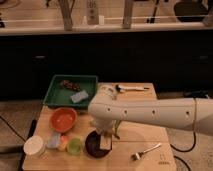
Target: Place eraser in purple bowl
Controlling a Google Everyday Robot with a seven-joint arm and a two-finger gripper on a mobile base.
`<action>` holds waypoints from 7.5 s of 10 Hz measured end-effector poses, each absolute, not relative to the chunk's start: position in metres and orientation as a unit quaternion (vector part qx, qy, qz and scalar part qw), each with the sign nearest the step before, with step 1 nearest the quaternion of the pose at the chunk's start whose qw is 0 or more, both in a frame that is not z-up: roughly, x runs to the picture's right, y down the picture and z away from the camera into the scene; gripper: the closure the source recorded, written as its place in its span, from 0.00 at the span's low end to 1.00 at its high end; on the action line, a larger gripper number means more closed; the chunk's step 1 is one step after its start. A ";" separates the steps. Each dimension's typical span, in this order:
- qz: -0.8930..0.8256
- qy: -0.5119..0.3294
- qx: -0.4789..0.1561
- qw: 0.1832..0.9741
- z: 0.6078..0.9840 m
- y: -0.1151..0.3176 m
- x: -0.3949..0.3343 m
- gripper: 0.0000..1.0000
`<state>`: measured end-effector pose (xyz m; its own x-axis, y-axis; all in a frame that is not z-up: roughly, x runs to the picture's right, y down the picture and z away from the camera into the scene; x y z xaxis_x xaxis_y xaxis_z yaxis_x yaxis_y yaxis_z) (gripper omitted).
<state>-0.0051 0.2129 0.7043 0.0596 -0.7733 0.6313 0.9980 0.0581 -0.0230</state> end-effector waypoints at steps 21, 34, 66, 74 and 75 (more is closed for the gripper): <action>-0.652 -0.247 -0.236 0.676 0.700 0.214 -0.004 0.95; -0.658 -0.252 -0.234 0.669 0.700 0.213 -0.004 0.95; -0.682 -0.264 -0.226 0.644 0.714 0.224 -0.035 0.20; -0.681 -0.264 -0.226 0.644 0.714 0.224 -0.034 0.20; -0.681 -0.264 -0.226 0.644 0.714 0.224 -0.034 0.20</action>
